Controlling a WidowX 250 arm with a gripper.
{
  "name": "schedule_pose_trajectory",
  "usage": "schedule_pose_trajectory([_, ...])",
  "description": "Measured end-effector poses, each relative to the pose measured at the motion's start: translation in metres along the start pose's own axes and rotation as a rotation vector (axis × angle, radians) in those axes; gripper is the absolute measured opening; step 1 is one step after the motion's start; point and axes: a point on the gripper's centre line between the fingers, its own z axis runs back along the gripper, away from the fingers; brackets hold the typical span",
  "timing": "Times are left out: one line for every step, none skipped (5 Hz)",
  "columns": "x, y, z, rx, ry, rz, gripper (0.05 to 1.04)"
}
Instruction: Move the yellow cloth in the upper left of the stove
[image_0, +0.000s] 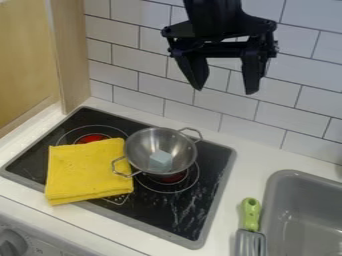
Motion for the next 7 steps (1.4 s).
schedule_pose_trajectory([-0.009,0.003,-0.007,0.008,0.04,0.006,0.999])
schedule_pose_trajectory([-0.012,0.036,0.002,0.057,0.073,0.086,0.999])
schedule_pose_trajectory([-0.004,0.057,0.026,0.078,-0.015,0.137,0.999])
schedule_pose_trajectory([-0.011,0.096,0.046,0.164,-0.029,0.222,0.999])
schedule_pose_trajectory([-0.025,0.122,0.05,0.211,-0.021,0.28,0.999])
schedule_pose_trajectory([-0.043,0.13,0.036,0.24,0.046,0.28,0.999])
schedule_pose_trajectory([-0.056,0.137,0.021,0.274,0.077,0.303,0.999])
